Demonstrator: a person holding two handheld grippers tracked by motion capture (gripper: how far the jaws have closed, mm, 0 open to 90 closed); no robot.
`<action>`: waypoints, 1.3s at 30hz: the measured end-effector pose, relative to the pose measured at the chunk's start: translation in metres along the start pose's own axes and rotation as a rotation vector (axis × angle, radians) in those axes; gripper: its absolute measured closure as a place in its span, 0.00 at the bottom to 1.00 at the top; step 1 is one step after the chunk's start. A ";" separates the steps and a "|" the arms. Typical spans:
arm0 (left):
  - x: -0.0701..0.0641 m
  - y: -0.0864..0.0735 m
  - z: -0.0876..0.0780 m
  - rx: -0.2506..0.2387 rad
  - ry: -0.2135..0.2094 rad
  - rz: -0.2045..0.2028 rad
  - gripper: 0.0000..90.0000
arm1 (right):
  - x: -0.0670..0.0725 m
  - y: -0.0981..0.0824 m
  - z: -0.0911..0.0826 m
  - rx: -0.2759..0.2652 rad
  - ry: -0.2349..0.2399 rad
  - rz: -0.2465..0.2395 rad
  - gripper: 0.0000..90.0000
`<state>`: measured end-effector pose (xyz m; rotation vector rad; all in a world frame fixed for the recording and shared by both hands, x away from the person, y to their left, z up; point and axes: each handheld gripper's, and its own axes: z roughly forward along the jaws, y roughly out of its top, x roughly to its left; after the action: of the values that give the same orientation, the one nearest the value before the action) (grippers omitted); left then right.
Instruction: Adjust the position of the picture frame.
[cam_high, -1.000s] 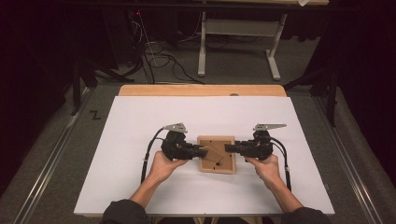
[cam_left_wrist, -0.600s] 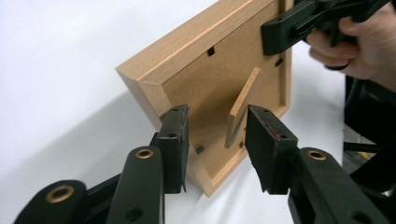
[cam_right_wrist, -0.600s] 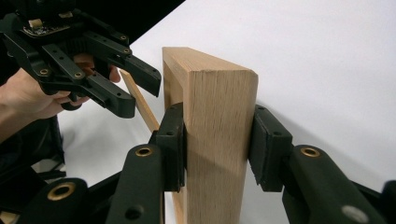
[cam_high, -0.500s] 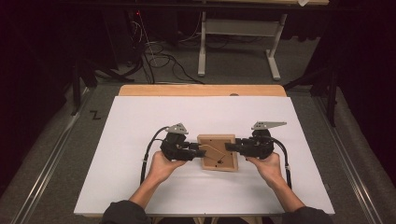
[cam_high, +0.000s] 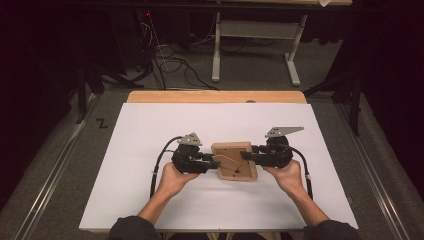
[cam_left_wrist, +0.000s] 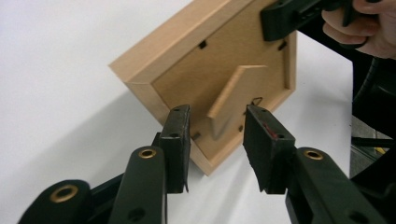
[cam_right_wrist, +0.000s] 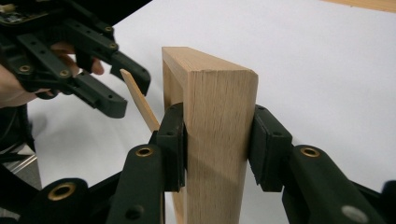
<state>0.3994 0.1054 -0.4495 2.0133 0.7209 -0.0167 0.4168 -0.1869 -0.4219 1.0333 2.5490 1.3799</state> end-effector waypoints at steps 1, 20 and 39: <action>-0.001 0.000 -0.001 0.001 -0.004 0.002 0.70 | 0.000 0.001 0.000 0.002 -0.008 -0.002 0.69; -0.004 0.000 -0.001 0.016 0.015 0.013 0.72 | 0.017 0.018 0.001 0.048 -0.129 -0.090 0.69; 0.002 0.000 -0.011 -0.010 0.066 -0.019 0.57 | 0.019 0.016 -0.001 0.057 -0.116 -0.145 0.69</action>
<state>0.3982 0.1153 -0.4446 2.0053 0.7805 0.0420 0.4105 -0.1705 -0.4046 0.8884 2.5357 1.1820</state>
